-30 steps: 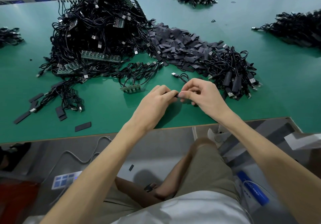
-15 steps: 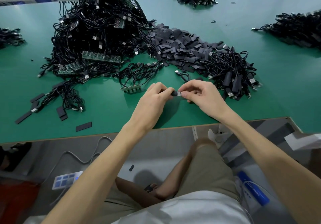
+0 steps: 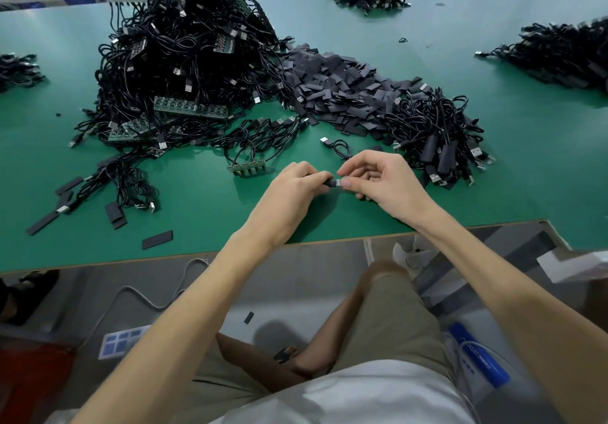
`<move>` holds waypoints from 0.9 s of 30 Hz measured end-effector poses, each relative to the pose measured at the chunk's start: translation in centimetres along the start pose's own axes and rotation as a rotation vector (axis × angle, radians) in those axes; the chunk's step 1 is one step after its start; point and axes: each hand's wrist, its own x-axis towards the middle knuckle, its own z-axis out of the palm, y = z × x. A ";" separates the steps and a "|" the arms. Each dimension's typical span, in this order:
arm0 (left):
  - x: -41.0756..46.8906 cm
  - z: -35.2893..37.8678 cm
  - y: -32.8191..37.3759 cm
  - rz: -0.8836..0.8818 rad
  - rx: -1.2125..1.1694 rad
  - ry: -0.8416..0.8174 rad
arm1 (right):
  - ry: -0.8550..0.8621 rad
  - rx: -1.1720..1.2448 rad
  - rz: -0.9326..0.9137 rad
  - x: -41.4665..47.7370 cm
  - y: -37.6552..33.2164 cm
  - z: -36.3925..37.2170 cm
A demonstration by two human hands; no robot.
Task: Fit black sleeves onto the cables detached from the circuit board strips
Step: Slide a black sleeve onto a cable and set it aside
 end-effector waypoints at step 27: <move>0.6 -1.0 -0.9 -0.218 -0.452 -0.164 | -0.021 0.047 -0.001 0.2 0.3 -0.2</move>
